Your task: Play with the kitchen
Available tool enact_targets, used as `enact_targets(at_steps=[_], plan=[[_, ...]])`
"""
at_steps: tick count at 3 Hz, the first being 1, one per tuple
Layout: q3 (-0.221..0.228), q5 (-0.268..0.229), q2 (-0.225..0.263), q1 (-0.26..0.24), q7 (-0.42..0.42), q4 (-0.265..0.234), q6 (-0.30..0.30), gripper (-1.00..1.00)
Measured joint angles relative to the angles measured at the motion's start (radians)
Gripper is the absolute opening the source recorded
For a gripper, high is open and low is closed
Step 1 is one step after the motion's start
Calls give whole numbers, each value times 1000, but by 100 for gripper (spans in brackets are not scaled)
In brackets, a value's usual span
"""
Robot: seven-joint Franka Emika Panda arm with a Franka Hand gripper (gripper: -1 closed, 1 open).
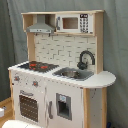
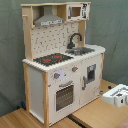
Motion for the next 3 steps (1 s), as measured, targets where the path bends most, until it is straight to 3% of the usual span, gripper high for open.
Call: enact_targets(at_steps=[1, 2, 3], plan=[[-4, -23, -23, 4, 101, 0, 6, 100], [-23, -40, -26, 66, 171, -31, 1, 100], [-69, -90, -27, 135, 170, -65, -14, 100]])
